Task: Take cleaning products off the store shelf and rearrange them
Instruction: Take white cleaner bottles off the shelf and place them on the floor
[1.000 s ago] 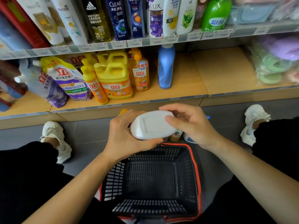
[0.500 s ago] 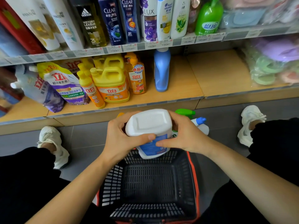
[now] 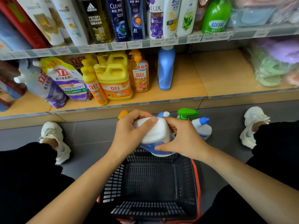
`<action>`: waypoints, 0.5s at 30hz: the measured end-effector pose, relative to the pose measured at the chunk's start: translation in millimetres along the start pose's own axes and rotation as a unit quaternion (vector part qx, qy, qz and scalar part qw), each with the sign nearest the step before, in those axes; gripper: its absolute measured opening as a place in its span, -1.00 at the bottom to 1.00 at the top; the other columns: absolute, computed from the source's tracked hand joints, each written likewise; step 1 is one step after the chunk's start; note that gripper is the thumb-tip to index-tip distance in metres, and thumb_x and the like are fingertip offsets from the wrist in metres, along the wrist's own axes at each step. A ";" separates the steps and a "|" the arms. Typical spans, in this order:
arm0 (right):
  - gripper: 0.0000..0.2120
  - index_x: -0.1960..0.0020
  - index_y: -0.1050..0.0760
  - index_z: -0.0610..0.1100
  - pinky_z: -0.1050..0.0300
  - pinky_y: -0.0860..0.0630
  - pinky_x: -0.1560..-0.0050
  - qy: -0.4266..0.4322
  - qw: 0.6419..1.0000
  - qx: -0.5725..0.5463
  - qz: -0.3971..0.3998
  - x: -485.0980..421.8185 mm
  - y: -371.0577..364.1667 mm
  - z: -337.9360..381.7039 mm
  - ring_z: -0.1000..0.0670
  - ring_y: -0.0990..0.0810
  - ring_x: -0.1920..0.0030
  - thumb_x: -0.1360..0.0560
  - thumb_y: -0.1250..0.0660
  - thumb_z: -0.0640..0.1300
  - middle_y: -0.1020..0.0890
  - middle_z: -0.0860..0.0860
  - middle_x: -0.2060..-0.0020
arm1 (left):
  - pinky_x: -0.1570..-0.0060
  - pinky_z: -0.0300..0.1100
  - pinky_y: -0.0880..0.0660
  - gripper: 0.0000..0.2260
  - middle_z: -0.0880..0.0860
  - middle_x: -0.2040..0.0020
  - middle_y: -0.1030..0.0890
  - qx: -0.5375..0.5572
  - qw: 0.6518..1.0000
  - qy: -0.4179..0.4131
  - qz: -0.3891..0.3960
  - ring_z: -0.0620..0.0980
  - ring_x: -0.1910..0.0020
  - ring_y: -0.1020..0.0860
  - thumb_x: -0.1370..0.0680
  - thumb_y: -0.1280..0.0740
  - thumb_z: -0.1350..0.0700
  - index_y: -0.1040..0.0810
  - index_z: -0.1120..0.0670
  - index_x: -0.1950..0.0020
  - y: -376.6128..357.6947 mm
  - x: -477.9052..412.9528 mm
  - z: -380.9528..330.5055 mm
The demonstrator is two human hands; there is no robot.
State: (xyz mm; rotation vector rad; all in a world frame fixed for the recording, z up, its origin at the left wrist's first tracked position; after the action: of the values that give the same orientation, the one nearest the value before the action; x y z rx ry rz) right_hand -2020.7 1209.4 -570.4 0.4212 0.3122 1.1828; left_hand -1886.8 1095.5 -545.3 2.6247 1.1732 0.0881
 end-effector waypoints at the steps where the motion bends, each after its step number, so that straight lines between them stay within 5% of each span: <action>1: -0.26 -0.34 -0.54 0.02 -0.09 -0.61 -0.11 -0.002 1.000 -0.002 -0.001 -0.6 -0.7 -0.1 0.09 -0.65 -0.12 -0.20 -0.70 -0.03 -0.69 0.13 -0.08 | 0.02 -0.31 -0.49 -0.89 -0.06 0.01 -0.70 -0.012 1.000 -0.018 0.013 -0.19 0.00 -0.62 -0.54 -0.47 0.15 -0.68 0.09 -0.06 -1.6 1.4 -2.7; 8: -0.37 -0.23 -0.59 -0.07 -0.18 -0.60 -0.08 -0.023 0.999 -0.031 -0.020 -0.3 2.5 -5.7 0.00 -0.68 -0.09 -0.21 -0.70 -0.11 -0.71 0.04 -0.02 | -0.43 -0.04 -0.34 -0.72 0.00 -0.40 -0.55 -0.154 0.957 -0.226 0.098 -0.01 -0.47 -0.43 -0.58 -0.41 0.03 -0.66 0.05 -0.27 -6.5 15.7 -18.3; 15: -0.39 -0.21 -0.60 -0.08 -0.20 -0.61 -0.08 -0.023 0.997 -0.052 -0.050 -1.4 12.9 -9.2 -0.01 -0.69 -0.07 -0.20 -0.70 -0.12 -0.72 0.04 -0.01 | -0.23 0.05 -0.56 -0.85 0.08 -0.12 -0.71 -0.141 0.944 -0.298 0.025 0.00 -0.23 -0.64 -0.47 -0.53 0.22 -0.74 0.20 -0.03 2.5 22.9 -17.6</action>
State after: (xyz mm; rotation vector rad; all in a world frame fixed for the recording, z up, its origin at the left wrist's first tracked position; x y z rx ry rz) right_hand -2036.0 1213.6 -572.3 0.3383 0.2272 1.0854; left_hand -1872.5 1114.6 -528.8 2.1902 0.8089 -0.4624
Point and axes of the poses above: each hand's wrist, its own x-axis away from the middle knuckle, its own y-axis out of the back of the hand, z = x × y, the point moved 5 cm from there along -x, towards the middle knuckle
